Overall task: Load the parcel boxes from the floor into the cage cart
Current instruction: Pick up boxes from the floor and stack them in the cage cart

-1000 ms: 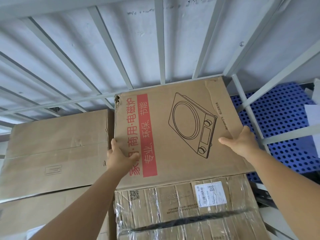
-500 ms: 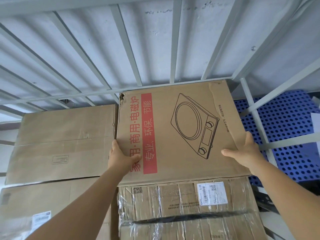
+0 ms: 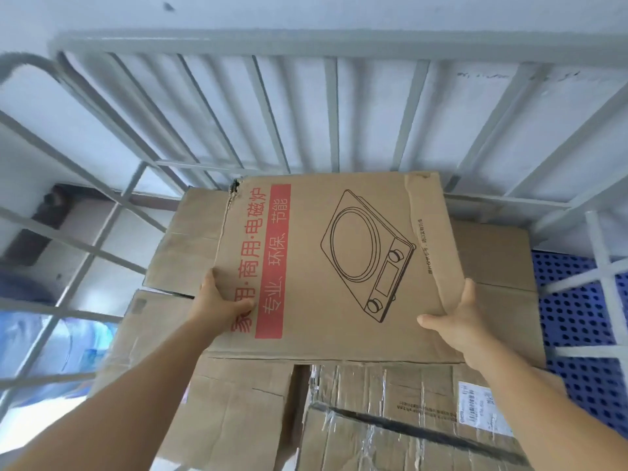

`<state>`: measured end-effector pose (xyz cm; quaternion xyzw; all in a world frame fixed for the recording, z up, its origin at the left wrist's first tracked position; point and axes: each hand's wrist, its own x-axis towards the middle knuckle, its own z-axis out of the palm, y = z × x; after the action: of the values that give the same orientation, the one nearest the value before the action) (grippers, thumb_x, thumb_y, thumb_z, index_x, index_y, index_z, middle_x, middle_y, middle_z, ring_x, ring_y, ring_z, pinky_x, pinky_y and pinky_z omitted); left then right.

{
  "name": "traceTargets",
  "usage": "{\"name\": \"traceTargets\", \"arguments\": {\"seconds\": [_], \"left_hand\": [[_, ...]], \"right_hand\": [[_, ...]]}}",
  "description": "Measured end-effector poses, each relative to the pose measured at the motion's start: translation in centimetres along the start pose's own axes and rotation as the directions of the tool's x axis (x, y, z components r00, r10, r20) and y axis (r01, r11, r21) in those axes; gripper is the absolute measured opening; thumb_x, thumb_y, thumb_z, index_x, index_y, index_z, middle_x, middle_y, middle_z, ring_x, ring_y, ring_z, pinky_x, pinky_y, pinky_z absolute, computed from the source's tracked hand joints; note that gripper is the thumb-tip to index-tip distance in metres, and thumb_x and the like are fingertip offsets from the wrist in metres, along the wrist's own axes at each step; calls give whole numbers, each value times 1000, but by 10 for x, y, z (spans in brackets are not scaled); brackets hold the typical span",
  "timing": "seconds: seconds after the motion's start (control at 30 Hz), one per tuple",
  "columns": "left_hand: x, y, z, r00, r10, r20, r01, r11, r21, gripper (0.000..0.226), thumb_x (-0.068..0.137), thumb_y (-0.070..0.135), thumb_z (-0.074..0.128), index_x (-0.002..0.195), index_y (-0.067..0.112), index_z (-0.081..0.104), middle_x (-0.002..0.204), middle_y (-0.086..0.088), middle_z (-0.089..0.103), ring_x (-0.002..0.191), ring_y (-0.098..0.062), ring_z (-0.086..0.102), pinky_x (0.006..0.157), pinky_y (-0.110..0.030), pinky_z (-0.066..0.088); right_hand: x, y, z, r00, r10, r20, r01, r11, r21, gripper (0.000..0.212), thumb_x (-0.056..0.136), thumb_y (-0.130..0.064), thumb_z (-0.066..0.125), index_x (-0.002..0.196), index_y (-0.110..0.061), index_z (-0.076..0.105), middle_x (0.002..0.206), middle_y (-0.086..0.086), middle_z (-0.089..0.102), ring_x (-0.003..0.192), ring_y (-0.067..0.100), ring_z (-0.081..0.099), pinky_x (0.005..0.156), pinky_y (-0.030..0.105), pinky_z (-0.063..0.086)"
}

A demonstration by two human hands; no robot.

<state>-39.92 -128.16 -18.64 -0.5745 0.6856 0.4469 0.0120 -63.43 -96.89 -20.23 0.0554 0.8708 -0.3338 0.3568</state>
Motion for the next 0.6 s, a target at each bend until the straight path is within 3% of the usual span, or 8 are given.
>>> {"name": "traceTargets", "arguments": {"seconds": [0.1,0.17,0.3,0.5,0.6], "left_hand": [[12,-19,-42,1000,-5,-27,5,1000,-5,100,72,14,84,149,16,21,131,-5,46,103,-20,52,78,-38,53],[25,-32,-69,998,12,-57,-11,1000,22,98,72,16,84,149,17,23,131,-3,47,102,-17,48,77,-34,48],[63,-58,-120,997,13,-71,-8,996,84,96,68,24,87,145,21,29,128,0,51,106,-21,54,83,-39,50],[132,-83,-181,998,20,-57,-11,989,148,83,68,25,86,133,21,35,115,1,54,99,-23,59,84,-44,54],[167,-91,-202,999,27,-43,-21,990,138,83,65,26,88,129,23,35,118,-2,56,100,-24,61,84,-49,56]], "right_hand": [[-16,-28,36,999,-27,23,27,1000,-16,111,67,-12,87,150,-25,14,148,10,35,130,31,42,105,49,40],[-26,-46,62,998,-37,57,38,999,-15,113,71,-10,84,153,-27,8,155,10,27,137,31,35,109,50,36],[-41,-78,117,995,-45,90,46,999,-17,121,78,-8,80,156,-29,-10,164,4,4,148,28,19,115,49,22],[-48,-117,200,998,-22,65,24,999,-35,121,78,-12,81,156,-29,-9,163,5,6,147,29,21,115,48,24],[-44,-130,235,999,-11,53,12,1000,-25,123,76,-14,83,155,-30,-10,164,6,4,148,28,20,116,48,23]]}}
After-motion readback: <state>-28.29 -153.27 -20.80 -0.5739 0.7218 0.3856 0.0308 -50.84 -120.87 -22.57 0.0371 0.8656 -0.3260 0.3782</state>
